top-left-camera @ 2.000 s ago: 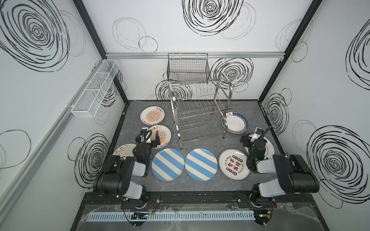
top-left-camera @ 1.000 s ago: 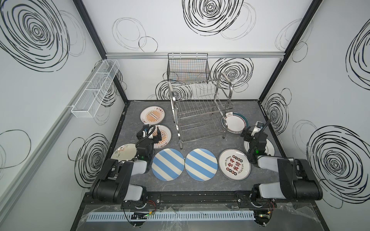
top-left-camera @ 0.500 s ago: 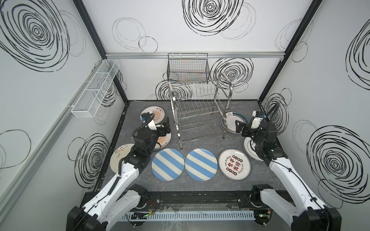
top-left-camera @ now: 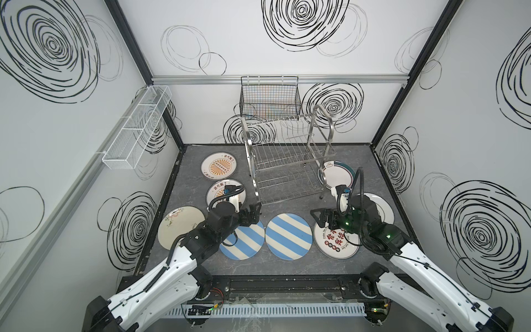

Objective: Load the plates into the dish rack

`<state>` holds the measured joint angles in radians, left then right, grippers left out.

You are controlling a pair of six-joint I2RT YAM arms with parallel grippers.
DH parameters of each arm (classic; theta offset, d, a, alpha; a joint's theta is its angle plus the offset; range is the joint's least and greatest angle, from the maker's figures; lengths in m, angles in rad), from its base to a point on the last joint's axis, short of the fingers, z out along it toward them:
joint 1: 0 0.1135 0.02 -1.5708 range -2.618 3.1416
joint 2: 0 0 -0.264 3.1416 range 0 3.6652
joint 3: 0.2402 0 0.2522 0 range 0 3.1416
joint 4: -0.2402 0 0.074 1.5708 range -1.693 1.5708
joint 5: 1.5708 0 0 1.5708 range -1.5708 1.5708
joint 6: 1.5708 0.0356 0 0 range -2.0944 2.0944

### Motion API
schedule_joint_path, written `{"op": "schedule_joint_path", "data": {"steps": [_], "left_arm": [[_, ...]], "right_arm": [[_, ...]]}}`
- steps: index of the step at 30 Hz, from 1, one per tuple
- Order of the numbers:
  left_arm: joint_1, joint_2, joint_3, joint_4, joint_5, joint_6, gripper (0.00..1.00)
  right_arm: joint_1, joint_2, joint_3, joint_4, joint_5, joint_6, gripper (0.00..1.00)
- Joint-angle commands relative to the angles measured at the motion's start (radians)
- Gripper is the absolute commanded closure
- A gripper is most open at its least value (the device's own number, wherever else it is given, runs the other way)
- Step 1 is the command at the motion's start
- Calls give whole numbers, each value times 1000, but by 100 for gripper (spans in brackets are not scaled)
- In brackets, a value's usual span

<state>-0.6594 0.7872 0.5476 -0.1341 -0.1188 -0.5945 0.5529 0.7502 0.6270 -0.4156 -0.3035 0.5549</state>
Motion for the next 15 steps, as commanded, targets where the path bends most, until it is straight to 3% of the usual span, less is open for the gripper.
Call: {"op": "schedule_joint_path", "data": {"steps": [1,8,15], "left_arm": [[-33,25,-6,11,15,-39,4],[-47,65,-22,-19,48,-56,4],[-60,66,-82,1,66,-85,4]], "right_arm": [[33,32,-18,-75,-6,90,7],[152,167,-4,-145,-30,165,7],[259,227,-57,-94,-35,237,6]]}}
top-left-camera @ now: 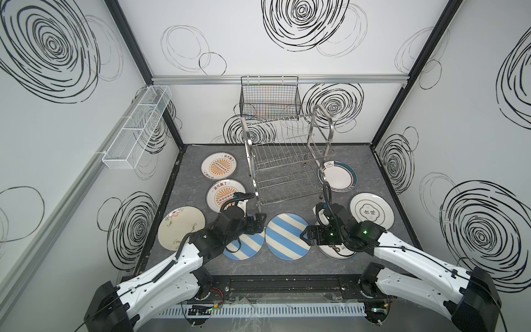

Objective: Load the plates into the dish rack

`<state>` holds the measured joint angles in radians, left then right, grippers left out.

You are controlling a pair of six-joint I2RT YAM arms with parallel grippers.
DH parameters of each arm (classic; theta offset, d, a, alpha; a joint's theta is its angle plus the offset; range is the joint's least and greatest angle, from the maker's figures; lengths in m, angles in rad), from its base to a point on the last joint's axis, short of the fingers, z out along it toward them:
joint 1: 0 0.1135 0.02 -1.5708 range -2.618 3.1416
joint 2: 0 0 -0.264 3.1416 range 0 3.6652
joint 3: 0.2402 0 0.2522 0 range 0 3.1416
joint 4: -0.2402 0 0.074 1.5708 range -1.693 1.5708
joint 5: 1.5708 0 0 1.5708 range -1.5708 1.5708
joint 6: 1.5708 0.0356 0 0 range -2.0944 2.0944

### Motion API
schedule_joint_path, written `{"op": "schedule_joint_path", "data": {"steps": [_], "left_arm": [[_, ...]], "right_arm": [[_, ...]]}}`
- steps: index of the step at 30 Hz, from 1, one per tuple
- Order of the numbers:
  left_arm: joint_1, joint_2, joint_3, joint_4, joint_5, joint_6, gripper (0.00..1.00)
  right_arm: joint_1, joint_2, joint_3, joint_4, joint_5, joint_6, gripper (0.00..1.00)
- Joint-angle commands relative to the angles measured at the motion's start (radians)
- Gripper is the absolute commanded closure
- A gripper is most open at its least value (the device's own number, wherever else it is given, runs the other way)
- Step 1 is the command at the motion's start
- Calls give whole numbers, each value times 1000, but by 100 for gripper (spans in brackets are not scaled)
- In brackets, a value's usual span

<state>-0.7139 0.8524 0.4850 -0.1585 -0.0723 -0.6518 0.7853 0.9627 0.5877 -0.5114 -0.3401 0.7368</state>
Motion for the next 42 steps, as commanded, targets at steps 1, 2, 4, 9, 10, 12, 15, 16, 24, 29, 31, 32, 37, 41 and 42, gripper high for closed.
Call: {"op": "schedule_joint_path", "data": {"steps": [1,2,4,9,10,12,15,16,24,29,31,32,37,41,42], "left_arm": [[-6,6,-20,24,23,-29,4],[-8,10,-18,18,20,-32,4],[-9,15,-19,11,10,-35,4],[-16,2,-44,11,6,-37,4],[-17,1,-50,13,9,-38,4],[-21,-5,-61,19,16,-40,4],[-24,-8,-68,11,20,-43,4],[-24,-10,-73,7,20,-46,4],[-27,-36,-99,1,27,-41,4],[-27,-28,-107,17,39,-24,4],[-29,-19,-110,33,51,-18,4],[-30,-15,-111,39,57,-16,4],[-40,15,-115,89,80,-8,4],[-56,40,-121,107,85,0,4],[-60,46,-124,109,86,1,4]], "right_arm": [[37,24,-21,3,1,60,6],[46,35,-19,1,4,63,6],[62,53,-17,6,10,68,5],[84,103,-20,19,13,75,5],[90,113,-20,17,22,78,4],[103,138,-18,3,55,76,4],[110,186,-6,-20,98,73,3],[112,200,1,-18,111,73,3],[128,257,16,-14,176,108,2],[123,221,-5,24,199,125,1],[121,199,-20,77,183,139,1],[120,188,-29,107,174,151,1],[122,139,-95,240,154,238,4],[122,112,-152,277,158,303,5],[124,104,-166,288,160,315,6]]}}
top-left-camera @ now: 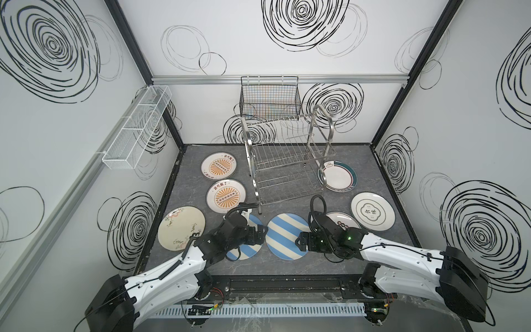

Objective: Load the plates into the dish rack

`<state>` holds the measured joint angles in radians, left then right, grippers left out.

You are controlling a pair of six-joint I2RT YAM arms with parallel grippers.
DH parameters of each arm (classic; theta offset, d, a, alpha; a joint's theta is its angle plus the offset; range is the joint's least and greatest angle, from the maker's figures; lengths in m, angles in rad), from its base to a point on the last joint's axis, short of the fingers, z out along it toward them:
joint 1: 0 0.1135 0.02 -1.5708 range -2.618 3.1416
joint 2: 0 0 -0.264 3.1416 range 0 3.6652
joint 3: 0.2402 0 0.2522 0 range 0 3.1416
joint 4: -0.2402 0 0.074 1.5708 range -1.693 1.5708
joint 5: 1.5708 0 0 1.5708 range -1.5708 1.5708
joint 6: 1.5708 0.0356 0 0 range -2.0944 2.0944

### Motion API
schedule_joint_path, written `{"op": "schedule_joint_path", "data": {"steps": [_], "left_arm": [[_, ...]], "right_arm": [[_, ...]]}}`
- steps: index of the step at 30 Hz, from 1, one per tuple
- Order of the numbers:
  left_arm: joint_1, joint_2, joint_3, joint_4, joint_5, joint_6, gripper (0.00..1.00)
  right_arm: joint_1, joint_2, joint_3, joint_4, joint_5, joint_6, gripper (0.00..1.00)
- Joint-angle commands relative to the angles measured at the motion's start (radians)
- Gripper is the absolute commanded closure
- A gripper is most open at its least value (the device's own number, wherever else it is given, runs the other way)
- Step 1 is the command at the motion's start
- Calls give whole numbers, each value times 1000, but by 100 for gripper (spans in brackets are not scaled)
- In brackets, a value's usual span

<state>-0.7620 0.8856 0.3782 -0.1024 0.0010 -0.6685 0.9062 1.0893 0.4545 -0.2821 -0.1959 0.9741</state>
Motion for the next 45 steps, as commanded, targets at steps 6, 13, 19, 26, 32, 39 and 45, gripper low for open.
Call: {"op": "schedule_joint_path", "data": {"steps": [6,13,19,26,32,39,45], "left_arm": [[-32,50,-38,113,17,26,4],[-85,122,-14,139,-46,64,4],[-93,198,25,140,-99,95,4],[-108,277,52,202,-96,124,4],[-120,324,60,256,-75,123,4],[-126,382,76,309,-68,135,4],[-138,426,116,303,-71,178,4]], "right_arm": [[12,-40,-82,77,32,116,8],[12,-70,-162,184,13,145,11],[11,-49,-182,199,20,150,12],[10,-38,-224,226,31,173,13],[8,-58,-253,240,44,202,14],[3,-56,-280,249,47,211,16],[4,-46,-295,250,44,213,17]]}}
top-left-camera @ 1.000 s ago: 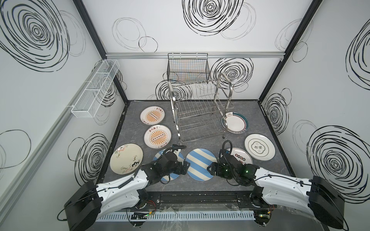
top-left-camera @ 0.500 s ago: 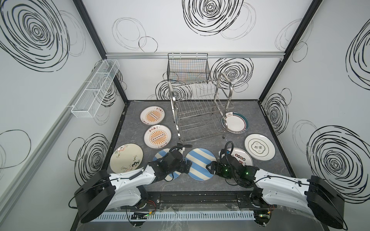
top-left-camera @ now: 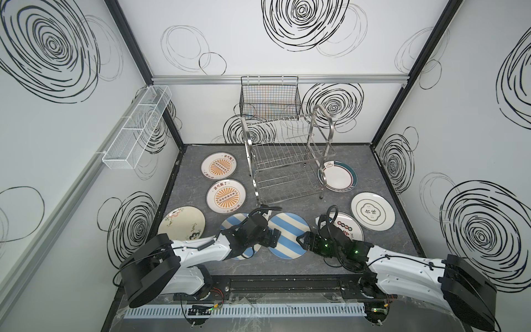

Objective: Load the plates into the dish rack

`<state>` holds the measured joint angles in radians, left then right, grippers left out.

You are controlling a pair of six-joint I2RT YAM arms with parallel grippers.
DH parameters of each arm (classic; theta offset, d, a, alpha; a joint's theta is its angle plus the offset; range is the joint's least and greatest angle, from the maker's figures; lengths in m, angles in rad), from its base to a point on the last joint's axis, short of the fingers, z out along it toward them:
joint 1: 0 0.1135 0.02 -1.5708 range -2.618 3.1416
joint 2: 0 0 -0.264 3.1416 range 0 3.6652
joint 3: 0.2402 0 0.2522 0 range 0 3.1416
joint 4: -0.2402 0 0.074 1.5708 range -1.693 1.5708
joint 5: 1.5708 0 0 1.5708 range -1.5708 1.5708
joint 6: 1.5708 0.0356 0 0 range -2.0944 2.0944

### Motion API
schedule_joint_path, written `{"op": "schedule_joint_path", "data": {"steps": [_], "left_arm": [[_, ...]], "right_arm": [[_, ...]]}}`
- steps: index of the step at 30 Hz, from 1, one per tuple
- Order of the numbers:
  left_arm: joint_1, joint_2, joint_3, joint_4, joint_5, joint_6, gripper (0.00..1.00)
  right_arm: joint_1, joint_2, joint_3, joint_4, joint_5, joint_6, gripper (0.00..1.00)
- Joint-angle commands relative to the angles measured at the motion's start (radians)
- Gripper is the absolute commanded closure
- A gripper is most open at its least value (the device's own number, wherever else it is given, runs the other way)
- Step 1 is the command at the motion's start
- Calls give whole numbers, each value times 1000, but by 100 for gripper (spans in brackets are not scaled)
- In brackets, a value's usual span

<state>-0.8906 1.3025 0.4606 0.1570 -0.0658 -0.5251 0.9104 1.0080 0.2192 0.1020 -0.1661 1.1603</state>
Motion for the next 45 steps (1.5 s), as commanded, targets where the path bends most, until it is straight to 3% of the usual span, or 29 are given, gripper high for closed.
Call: {"op": "schedule_joint_path", "data": {"steps": [1,12,26,34,45], "left_arm": [[-10,11,33,47,-6,36,4],[-14,97,46,50,-10,71,4],[-45,162,49,124,113,93,4],[-62,154,46,123,137,93,4],[-64,155,65,108,139,93,4]], "right_arm": [[0,35,-62,-129,13,28,17],[-7,19,-101,-121,5,49,18],[-49,-20,-199,-19,-33,54,24],[-53,-48,-174,11,-19,70,38],[-54,-214,-208,-29,23,105,58]]}}
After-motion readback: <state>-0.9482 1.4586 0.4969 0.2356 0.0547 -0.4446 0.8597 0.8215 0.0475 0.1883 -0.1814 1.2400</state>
